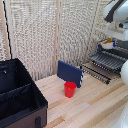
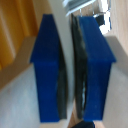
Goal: Gently stretch your hand towards the oven tray's handle, obtaining a firm grip, and draw it cautiously out of the oven. Transition your grip to the hot dog bowl, gingerly seizing the edge, and elevate it from the surface. Hover the bowl over the tray, delicately lower it, and temper your grip, establishing the bowl's equilibrium.
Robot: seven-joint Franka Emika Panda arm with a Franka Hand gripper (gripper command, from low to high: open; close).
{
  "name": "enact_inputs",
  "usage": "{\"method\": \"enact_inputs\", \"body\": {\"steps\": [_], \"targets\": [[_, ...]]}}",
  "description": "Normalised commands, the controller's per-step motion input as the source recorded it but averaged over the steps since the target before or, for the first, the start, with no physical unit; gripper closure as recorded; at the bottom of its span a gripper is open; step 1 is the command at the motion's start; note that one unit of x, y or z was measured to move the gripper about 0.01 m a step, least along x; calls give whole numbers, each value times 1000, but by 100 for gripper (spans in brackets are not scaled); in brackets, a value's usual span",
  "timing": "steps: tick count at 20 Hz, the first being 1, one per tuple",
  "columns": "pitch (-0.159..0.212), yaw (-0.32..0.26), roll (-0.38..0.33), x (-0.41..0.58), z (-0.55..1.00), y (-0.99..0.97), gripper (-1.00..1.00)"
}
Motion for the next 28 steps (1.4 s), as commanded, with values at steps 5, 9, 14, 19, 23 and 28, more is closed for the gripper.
{"method": "enact_inputs", "body": {"steps": [5, 9, 14, 19, 23, 28], "targets": [[4, 28, 12, 149, -194, -470, 100], [0, 0, 16, 8, -30, -574, 100], [0, 2, 6, 7, -107, -167, 100], [0, 0, 0, 28, -121, -66, 100], [-29, 0, 0, 25, -6, -8, -100], [2, 4, 0, 130, 273, 0, -100]]}}
